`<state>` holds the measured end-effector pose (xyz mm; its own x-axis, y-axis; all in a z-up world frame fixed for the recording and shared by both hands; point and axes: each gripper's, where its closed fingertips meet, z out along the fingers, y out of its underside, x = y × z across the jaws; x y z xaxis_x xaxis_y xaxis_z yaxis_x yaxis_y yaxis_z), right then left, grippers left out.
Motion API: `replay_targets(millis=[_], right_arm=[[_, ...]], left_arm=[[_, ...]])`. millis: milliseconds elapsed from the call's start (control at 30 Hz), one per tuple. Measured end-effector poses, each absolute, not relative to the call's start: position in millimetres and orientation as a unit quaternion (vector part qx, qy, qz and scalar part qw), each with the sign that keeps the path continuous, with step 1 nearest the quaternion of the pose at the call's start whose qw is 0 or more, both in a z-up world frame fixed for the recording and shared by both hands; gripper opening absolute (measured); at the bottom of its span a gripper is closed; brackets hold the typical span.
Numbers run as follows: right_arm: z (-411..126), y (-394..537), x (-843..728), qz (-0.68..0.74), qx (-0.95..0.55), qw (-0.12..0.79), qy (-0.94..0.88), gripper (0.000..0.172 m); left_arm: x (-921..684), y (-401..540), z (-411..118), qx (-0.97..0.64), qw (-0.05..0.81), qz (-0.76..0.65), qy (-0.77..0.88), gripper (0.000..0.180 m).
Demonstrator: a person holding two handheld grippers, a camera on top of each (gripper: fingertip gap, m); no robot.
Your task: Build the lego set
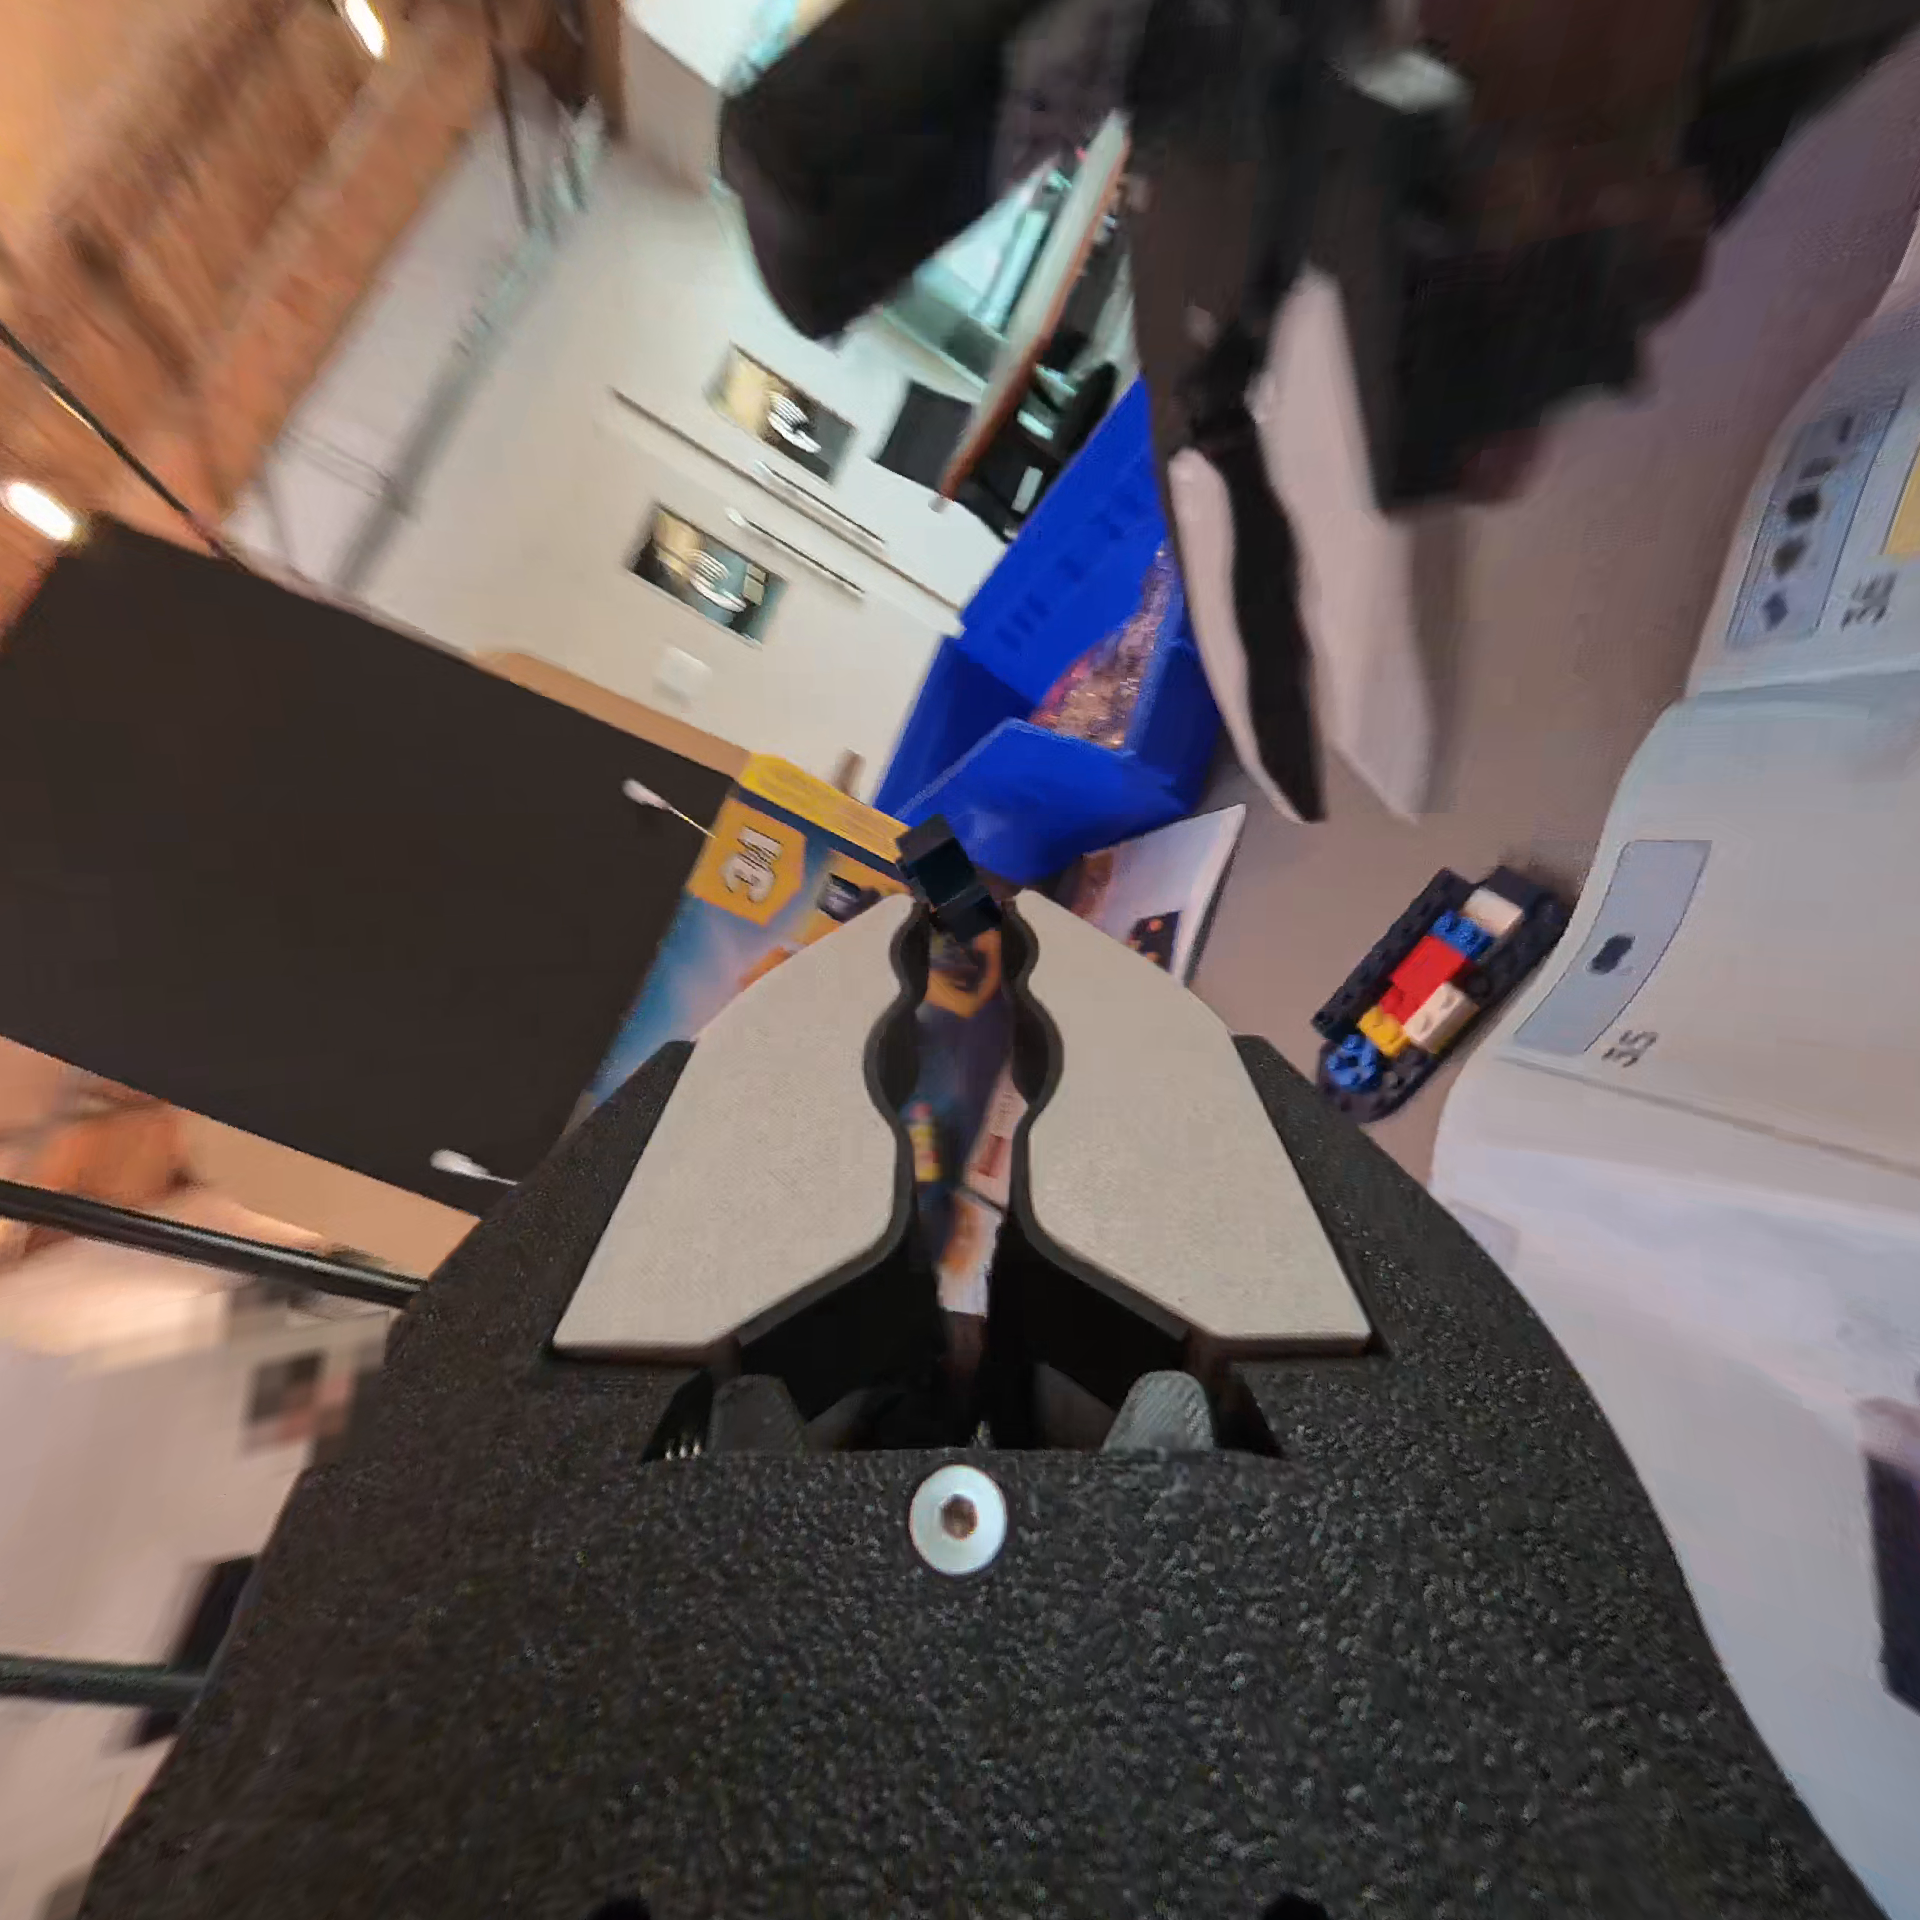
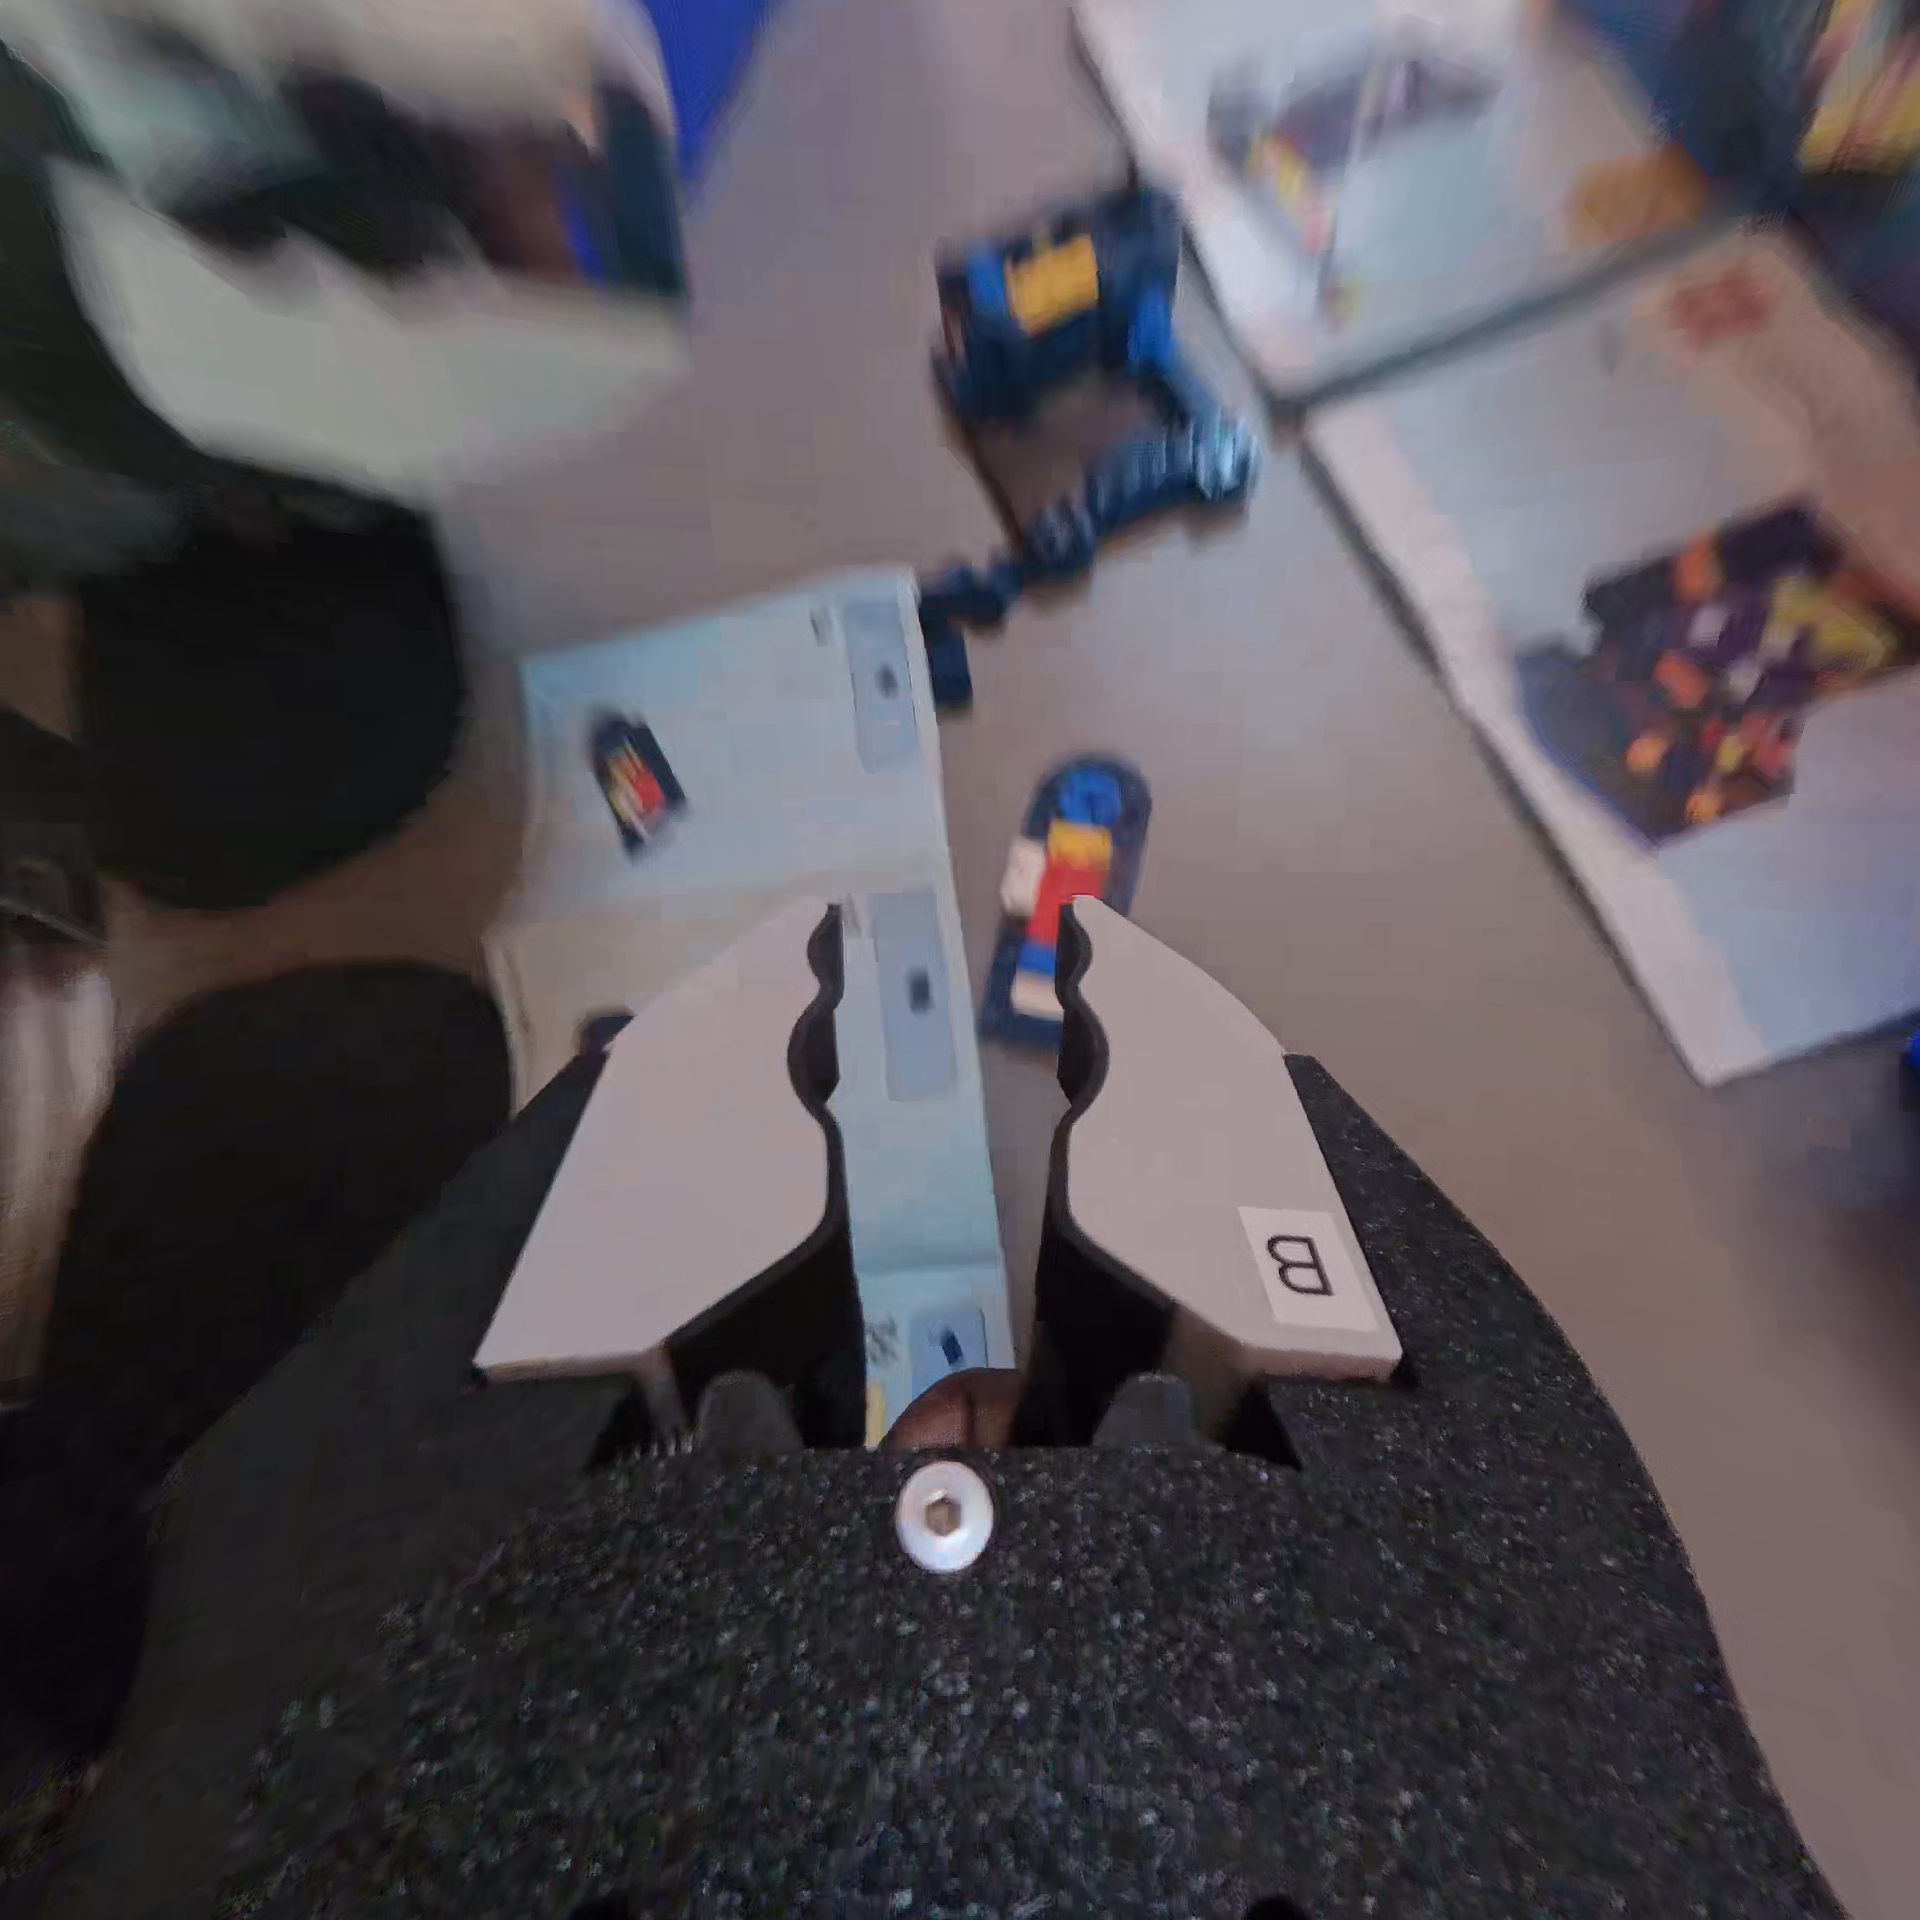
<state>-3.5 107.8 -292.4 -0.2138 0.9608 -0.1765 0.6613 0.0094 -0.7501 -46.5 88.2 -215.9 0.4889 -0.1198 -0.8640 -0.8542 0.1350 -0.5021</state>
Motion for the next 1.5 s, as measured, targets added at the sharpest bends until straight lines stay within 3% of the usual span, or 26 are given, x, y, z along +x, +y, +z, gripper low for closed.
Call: replay_targets(millis=[67, 167, 367, 500, 567, 800, 967, 1200, 1500], right_arm=[[-242, 87, -13, 0.502, -0.529, 0.229, -0.645, 0.037], [-198, 65, -9, 0.626, -0.454, 0.207, -0.6, 0.035], [-228, 65, -17, 0.568, -0.485, 0.193, -0.637, 0.026], [-235, 65, -23, 0.522, -0.483, 0.234, -0.663, 0.021], [-239, 69, -25, 0.493, -0.48, 0.265, -0.676, 0.011], [-262, 83, -27, 0.441, -0.49, 0.284, -0.697, 0.01], [-301, 131, -13, 0.378, -0.545, 0.284, -0.692, 0.01], [-331, 161, 1, 0.365, -0.597, 0.257, -0.667, 0.01], [-347, 170, 8, 0.347, -0.621, 0.235, -0.662, 0.009]], left_arm=[[-40, 83, -223, -0.52, 0.594, 0.397, 0.469, 0.013], [-31, 79, -226, -0.397, 0.543, 0.529, 0.517, 0.013], [-25, 75, -227, -0.373, 0.533, 0.55, 0.523, 0.013], [-28, 78, -236, -0.385, 0.518, 0.549, 0.531, 0.013], [-27, 79, -239, -0.391, 0.517, 0.542, 0.535, 0.013], [-31, 88, -267, -0.473, 0.506, 0.466, 0.551, 0.016], [-63, 95, -326, -0.697, 0.39, 0.306, 0.518, 0.011], [-60, 106, -351, -0.8, 0.317, 0.122, 0.494, 0.007], [-73, 163, -356, -0.814, 0.311, 0.167, 0.462, 0.006]])
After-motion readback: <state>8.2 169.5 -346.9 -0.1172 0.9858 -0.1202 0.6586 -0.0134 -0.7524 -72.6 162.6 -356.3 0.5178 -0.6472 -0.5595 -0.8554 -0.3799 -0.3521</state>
